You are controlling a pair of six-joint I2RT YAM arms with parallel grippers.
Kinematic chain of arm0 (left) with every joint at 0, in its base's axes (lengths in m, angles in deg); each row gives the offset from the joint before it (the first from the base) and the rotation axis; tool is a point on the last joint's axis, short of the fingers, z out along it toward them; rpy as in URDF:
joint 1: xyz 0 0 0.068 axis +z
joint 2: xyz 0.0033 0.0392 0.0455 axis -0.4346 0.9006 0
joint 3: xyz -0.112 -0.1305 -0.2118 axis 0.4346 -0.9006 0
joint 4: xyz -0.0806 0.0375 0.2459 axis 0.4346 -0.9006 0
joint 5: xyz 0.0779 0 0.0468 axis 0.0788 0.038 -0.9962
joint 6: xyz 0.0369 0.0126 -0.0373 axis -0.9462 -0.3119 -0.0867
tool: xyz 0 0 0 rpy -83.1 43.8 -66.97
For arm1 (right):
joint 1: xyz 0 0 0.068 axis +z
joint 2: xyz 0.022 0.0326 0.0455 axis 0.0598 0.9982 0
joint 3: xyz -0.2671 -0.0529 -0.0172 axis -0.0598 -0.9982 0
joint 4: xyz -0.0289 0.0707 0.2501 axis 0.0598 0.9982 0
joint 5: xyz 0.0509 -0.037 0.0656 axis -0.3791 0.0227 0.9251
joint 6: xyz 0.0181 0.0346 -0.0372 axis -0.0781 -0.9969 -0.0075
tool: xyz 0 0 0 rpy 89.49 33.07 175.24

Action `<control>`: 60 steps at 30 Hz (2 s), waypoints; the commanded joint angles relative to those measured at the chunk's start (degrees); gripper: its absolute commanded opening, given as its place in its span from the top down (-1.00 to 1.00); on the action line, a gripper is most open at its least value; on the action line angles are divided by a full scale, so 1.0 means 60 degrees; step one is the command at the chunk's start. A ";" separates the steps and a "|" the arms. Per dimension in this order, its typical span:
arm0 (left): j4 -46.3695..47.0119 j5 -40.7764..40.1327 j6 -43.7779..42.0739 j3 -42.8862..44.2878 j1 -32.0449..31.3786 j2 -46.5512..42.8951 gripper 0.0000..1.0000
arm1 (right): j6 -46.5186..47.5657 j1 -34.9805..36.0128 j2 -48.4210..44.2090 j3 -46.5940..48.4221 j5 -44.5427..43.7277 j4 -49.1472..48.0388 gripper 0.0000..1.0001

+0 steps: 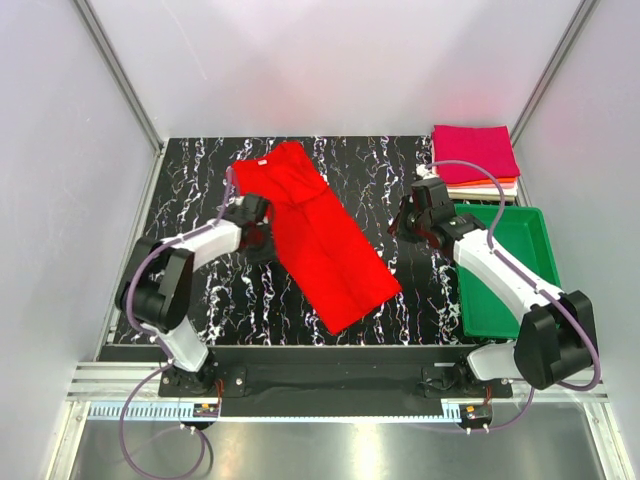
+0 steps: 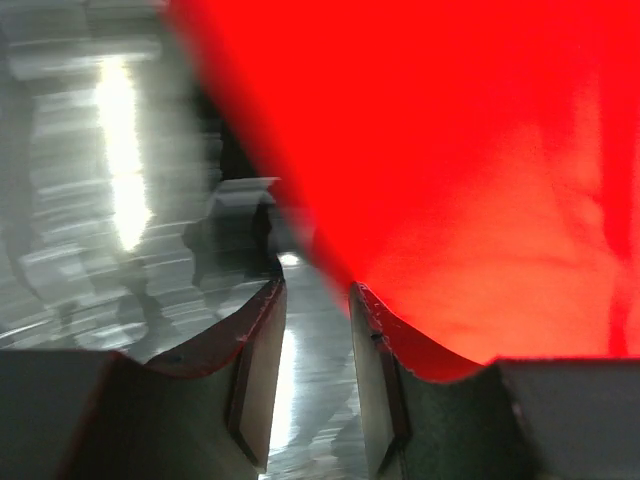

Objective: Fold and stack the t-shirts
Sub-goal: Fold the tshirt

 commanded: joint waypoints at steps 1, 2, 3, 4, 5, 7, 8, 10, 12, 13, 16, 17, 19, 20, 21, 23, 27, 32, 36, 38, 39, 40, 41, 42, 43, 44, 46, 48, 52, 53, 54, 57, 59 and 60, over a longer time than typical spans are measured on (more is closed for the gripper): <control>-0.0550 -0.1402 -0.0061 -0.0077 0.0651 -0.0845 0.24 | -0.0137 -0.0041 0.0036 -0.0195 0.0623 -0.0325 0.71; -0.0507 -0.1287 -0.0047 0.0156 0.0768 -0.0918 0.24 | -0.0166 -0.0041 0.0110 -0.0297 0.0712 -0.0427 0.71; -0.0405 -0.1185 -0.0061 0.0347 0.0914 -0.0919 0.23 | -0.0181 -0.0041 0.0343 -0.0357 0.0800 -0.0530 0.70; -0.0404 -0.1082 -0.0119 0.0856 0.0974 -0.0846 0.23 | -0.0210 -0.0041 0.0461 -0.0372 0.0873 -0.0560 0.71; -0.0389 -0.0878 -0.0308 0.1137 0.0989 -0.0730 0.23 | -0.0254 -0.0026 0.0607 -0.0444 0.0975 -0.0604 0.71; -0.0360 -0.0731 -0.0369 0.1998 0.1018 -0.0218 0.22 | -0.0371 -0.0026 0.0915 -0.0561 0.1371 -0.0881 0.71; -0.0374 -0.0469 -0.0340 0.2280 0.1033 0.0002 0.22 | -0.0429 -0.0026 0.1003 -0.0635 0.1430 -0.0969 0.71; -0.0389 -0.0349 -0.0325 0.3112 0.1106 0.0748 0.22 | -0.0489 -0.0026 0.1165 -0.0621 0.1445 -0.1058 0.71; -0.0462 -0.0363 -0.0208 0.3584 0.1237 0.1522 0.22 | -0.0489 -0.0040 0.1195 -0.0504 0.1372 -0.1058 0.71; -0.0477 -0.0291 -0.0092 0.3978 0.1325 0.1803 0.23 | -0.0518 -0.0041 0.1195 -0.0460 0.1357 -0.1044 0.71; -0.0608 0.0001 -0.0003 0.4769 0.1502 0.2799 0.23 | -0.0532 -0.0026 0.1136 -0.0241 0.1226 -0.1044 0.70; -0.0725 0.0061 -0.0046 0.5005 0.1502 0.3019 0.24 | -0.0547 -0.0055 0.1136 -0.0138 0.1182 -0.1044 0.71; -0.0857 0.0091 -0.0032 0.5545 0.1502 0.3664 0.24 | -0.0547 -0.0040 0.1107 -0.0035 0.1065 -0.1043 0.70; -0.0974 0.0062 -0.0003 0.5694 0.1502 0.4014 0.24 | -0.0576 -0.0026 0.1092 0.0038 0.1050 -0.1029 0.71; -0.1033 0.0061 0.0012 0.5840 0.1487 0.4177 0.23 | -0.0591 -0.0026 0.1078 0.0067 0.0992 -0.1029 0.71; -0.1106 0.0251 0.0026 0.6222 0.1473 0.4601 0.24 | -0.0620 -0.0026 0.1019 0.0155 0.0947 -0.1029 0.70; -0.1165 0.0749 -0.0105 0.6939 0.1356 0.5232 0.24 | -0.0650 -0.0041 0.0917 0.0170 0.0758 -0.1029 0.71; -0.1428 0.1334 -0.0266 0.8461 0.0873 0.6328 0.23 | -0.0635 -0.0040 0.0727 0.0156 0.0552 -0.0941 0.71; -0.1473 0.1935 -0.0383 0.9619 0.0419 0.7122 0.23 | -0.0606 -0.0041 0.0565 0.0185 0.0406 -0.0795 0.70; -0.1488 0.2243 -0.0457 1.0205 0.0214 0.7487 0.23 | -0.0577 -0.0041 0.0506 0.0185 0.0332 -0.0722 0.70; -0.1488 0.2302 -0.0457 1.0367 0.0053 0.7576 0.22 | -0.0591 -0.0041 0.0463 0.0185 0.0274 -0.0692 0.70; -0.1488 0.2448 -0.0486 1.0658 -0.0035 0.7664 0.22 | -0.0606 -0.0041 0.0462 0.0199 0.0244 -0.0677 0.70; -0.1517 0.2493 -0.0501 1.0792 -0.0094 0.7810 0.22 | -0.0591 -0.0041 0.0448 0.0200 0.0244 -0.0634 0.70; -0.1531 0.2551 -0.0486 1.0895 -0.0167 0.7841 0.22 | -0.0606 -0.0041 0.0433 0.0229 0.0287 -0.0604 0.70; -0.1546 0.2523 -0.0457 1.0925 -0.0212 0.7826 0.22 | -0.0577 -0.0026 0.0433 0.0243 0.0273 -0.0590 0.70; -0.1604 0.2421 -0.0442 1.0881 -0.0198 0.7710 0.21 | -0.0562 -0.0026 0.0418 0.0258 0.0259 -0.0517 0.70; -0.1634 0.2187 -0.0616 1.0605 -0.0168 0.7476 0.20 | -0.0547 -0.0041 0.0389 0.0229 0.0259 -0.0443 0.70; -0.1649 0.1995 -0.0793 1.0442 -0.0081 0.7124 0.18 | -0.0547 -0.0041 0.0287 0.0141 0.0244 -0.0399 0.70; -0.1634 0.2112 -0.1261 1.0280 0.0168 0.6567 0.17 | -0.0606 -0.0041 0.0169 -0.0078 0.0273 -0.0384 0.69; -0.1605 0.2083 -0.1335 1.0324 0.0270 0.6407 0.17 | -0.0620 -0.0041 0.0184 -0.0108 0.0259 -0.0399 0.69; -0.1561 0.1938 -0.1379 1.0397 0.0329 0.6304 0.17 | -0.0635 -0.0041 0.0227 -0.0137 0.0244 -0.0413 0.69; -0.1444 0.1951 -0.1292 1.0500 0.0607 0.6259 0.19 | -0.0650 -0.0041 0.0330 -0.0152 0.0273 -0.0413 0.69; -0.1269 0.2156 -0.1160 1.0559 0.0768 0.6273 0.21 | -0.0635 -0.0041 0.0418 -0.0108 0.0302 -0.0443 0.69; -0.1195 0.2156 -0.1116 1.0559 0.0784 0.6273 0.22 | -0.0635 -0.0026 0.0505 -0.0050 0.0317 -0.0443 0.69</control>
